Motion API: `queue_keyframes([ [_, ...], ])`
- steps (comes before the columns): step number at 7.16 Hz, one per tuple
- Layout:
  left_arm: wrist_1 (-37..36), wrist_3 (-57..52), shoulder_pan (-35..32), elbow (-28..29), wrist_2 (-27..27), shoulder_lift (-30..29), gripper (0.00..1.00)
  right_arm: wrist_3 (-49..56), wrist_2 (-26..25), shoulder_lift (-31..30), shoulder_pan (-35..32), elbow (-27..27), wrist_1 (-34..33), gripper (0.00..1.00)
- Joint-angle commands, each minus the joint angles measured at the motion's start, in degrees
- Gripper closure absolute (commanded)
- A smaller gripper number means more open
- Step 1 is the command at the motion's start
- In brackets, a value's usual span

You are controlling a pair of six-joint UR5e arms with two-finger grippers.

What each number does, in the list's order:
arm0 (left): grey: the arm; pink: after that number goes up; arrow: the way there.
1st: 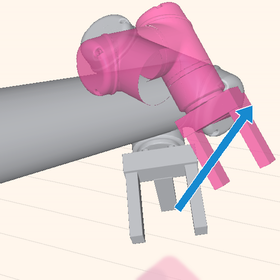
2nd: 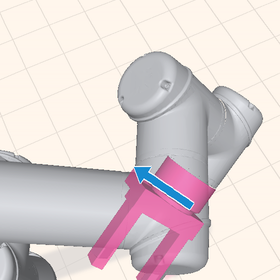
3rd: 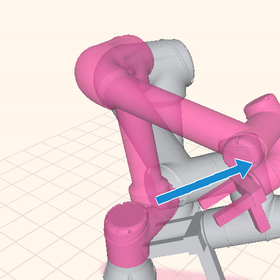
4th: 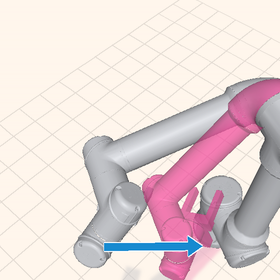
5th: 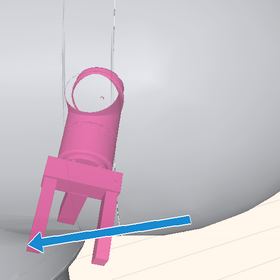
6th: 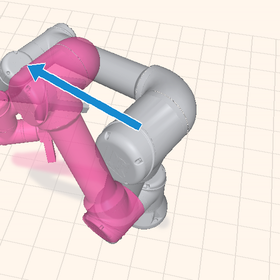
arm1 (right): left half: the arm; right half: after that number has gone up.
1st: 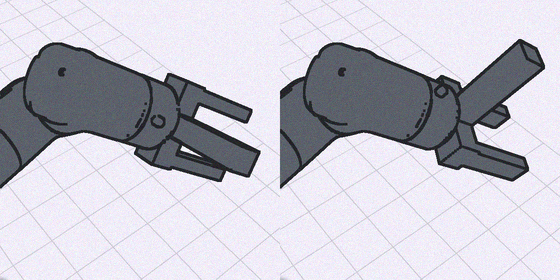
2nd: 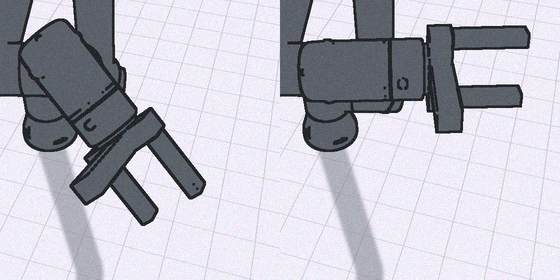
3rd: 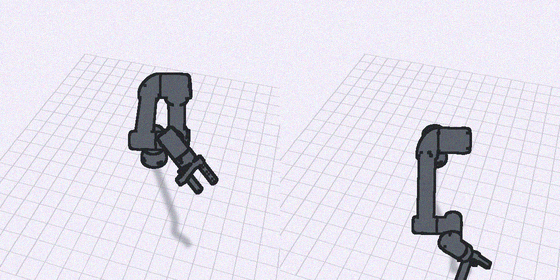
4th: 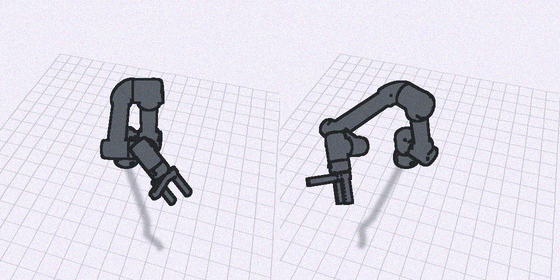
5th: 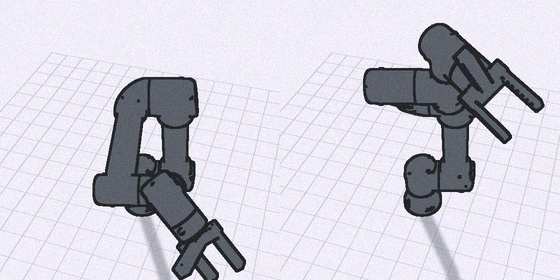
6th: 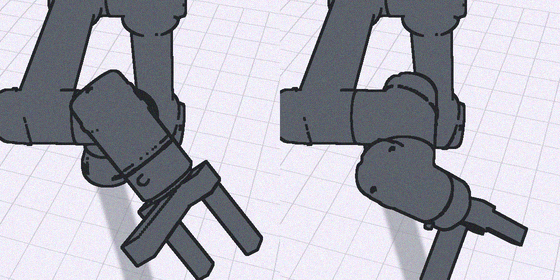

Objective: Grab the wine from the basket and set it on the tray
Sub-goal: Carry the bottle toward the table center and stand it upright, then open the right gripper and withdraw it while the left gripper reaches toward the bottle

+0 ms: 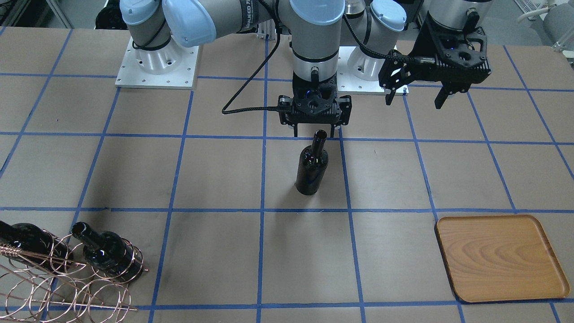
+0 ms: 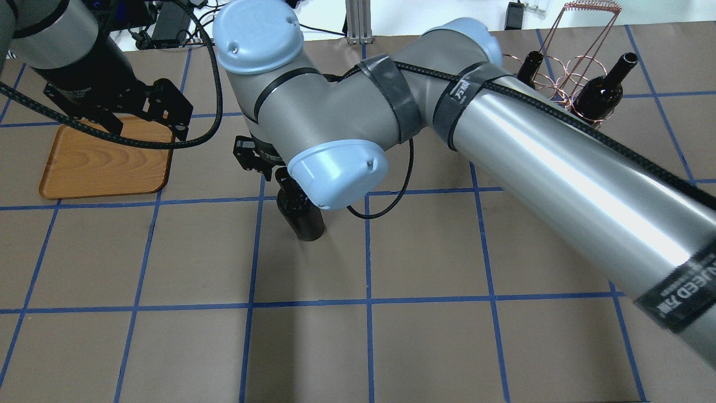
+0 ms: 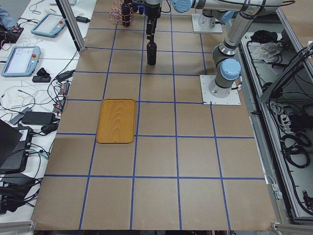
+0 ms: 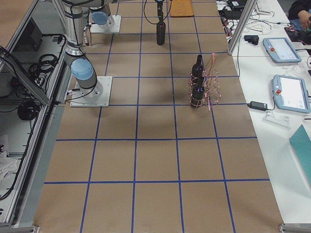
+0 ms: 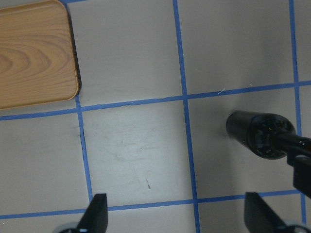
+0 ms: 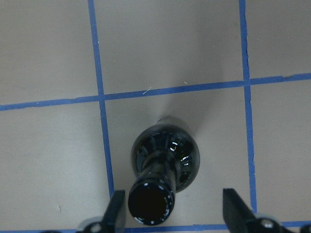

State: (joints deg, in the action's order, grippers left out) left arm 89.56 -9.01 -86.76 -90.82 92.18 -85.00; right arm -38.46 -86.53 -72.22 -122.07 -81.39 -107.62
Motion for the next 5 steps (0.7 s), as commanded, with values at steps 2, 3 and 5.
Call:
queue_keyframes([
  [2, 1.0, 4.7, -0.7, -0.1, 0.0, -0.7, 0.0, 6.8, 0.2, -4.9, 9.8, 0.8, 4.9, 0.0],
  [3, 0.7, 11.6, -1.6, 0.0, -0.4, -1.5, 0.0, 10.4, 0.0, -5.6, 12.8, 0.8, 5.0, 0.0],
  [5, -1.0, 21.2, -7.7, 0.0, -0.4, -3.8, 0.0, 20.3, -3.0, -5.8, 20.7, 0.8, 4.9, 0.0],
])
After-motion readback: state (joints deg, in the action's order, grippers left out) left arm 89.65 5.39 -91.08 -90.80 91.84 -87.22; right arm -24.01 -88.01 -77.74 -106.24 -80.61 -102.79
